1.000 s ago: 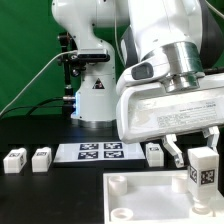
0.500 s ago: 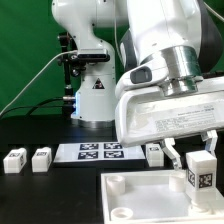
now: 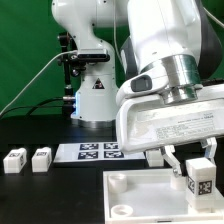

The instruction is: Assemble one leg

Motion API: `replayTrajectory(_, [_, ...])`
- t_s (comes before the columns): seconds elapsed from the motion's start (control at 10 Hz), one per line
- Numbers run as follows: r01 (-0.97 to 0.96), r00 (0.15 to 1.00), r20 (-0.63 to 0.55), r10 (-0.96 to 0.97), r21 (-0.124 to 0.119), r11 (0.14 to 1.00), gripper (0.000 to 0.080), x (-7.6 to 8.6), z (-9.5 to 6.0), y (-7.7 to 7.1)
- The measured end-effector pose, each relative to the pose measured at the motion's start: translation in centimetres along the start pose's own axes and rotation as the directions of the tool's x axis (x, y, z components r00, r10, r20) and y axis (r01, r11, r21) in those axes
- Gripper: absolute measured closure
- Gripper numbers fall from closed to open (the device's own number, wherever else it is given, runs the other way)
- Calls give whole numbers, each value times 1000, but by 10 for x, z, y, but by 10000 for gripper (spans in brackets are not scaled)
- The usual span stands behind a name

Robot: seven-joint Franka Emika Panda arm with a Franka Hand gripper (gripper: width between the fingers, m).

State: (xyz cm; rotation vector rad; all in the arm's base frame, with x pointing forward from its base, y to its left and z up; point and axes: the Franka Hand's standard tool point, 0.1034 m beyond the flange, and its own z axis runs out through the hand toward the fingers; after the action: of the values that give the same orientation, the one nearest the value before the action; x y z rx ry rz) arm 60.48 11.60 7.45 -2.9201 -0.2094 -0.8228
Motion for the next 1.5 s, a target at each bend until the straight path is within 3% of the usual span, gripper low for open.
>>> replayTrajectory(0.2, [-5, 1000, -5, 5, -10, 1000, 506, 0, 0, 1])
replayTrajectory(0.3, [-6, 1000, -5, 6, -10, 1000, 448, 0, 0, 1])
replayTrajectory(0.4, [-6, 1000, -5, 6, -10, 1000, 265, 0, 0, 1])
replayTrajectory(0.5, [-6, 1000, -5, 6, -10, 1000, 265, 0, 0, 1])
replayTrajectory(0.6, [-6, 1000, -5, 6, -10, 1000, 174, 0, 0, 1])
replayTrajectory(1.3, [-7, 1000, 14, 7, -7, 1000, 151, 0, 0, 1])
replayTrajectory(1.5, [-7, 992, 129, 5, 16, 1000, 151, 20, -28, 0])
